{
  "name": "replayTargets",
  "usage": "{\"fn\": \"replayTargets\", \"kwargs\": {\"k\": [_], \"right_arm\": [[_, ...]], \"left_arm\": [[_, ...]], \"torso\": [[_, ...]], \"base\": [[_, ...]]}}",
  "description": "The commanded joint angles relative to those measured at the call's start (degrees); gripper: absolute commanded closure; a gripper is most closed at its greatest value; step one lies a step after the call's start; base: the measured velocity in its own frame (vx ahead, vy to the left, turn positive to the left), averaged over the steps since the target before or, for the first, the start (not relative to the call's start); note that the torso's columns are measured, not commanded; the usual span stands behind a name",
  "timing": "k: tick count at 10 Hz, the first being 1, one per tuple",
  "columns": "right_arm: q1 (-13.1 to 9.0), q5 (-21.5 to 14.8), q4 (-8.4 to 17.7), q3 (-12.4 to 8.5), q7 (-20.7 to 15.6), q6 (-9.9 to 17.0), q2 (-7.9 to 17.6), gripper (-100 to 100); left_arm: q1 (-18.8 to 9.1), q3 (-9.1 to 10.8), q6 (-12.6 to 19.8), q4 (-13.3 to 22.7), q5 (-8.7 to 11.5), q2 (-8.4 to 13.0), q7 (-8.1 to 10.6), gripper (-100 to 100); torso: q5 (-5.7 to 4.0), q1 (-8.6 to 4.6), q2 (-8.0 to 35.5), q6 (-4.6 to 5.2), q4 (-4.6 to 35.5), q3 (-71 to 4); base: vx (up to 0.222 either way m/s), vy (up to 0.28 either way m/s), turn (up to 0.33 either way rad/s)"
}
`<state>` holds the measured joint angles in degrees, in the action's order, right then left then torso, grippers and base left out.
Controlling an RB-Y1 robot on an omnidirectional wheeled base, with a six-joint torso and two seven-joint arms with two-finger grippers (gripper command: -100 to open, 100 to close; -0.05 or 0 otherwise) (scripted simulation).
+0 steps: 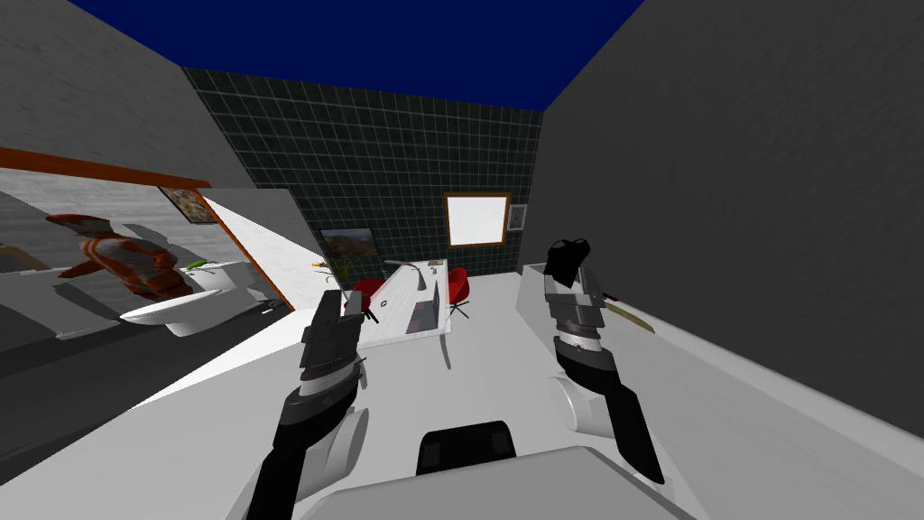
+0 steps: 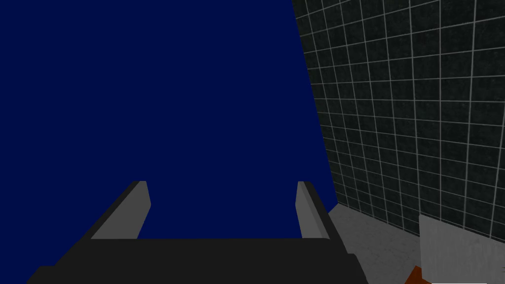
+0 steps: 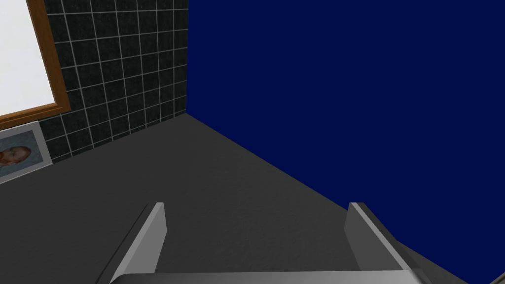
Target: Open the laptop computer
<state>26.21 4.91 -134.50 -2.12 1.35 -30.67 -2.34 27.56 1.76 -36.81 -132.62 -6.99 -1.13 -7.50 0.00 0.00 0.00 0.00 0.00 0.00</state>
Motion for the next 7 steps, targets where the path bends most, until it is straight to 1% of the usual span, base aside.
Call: {"fn": "replayTargets", "kwargs": {"k": [1,3,7], "right_arm": [[0.0,0.0,0.0,0.0,0.0,0.0,0.0,0],[0.0,0.0,0.0,0.0,0.0,0.0,0.0,0],[0.0,0.0,0.0,0.0,0.0,0.0,0.0,0]], "left_arm": [[0.0,0.00,0.0,0.0,0.0,0.0,0.00,0],[0.0,0.00,0.0,0.0,0.0,0.0,0.00,0],[0.0,0.00,0.0,0.0,0.0,0.0,0.00,0]], "torso": [[0.00,0.00,2.3,0.00,2.3,-4.7],[0.00,0.00,10.0,0.00,10.1,-20.1],[0.00,0.00,26.9,0.00,26.9,-53.8]], "base": [[0.000,0.000,0.000],[0.000,0.000,0.000],[0.000,0.000,0.000]]}}
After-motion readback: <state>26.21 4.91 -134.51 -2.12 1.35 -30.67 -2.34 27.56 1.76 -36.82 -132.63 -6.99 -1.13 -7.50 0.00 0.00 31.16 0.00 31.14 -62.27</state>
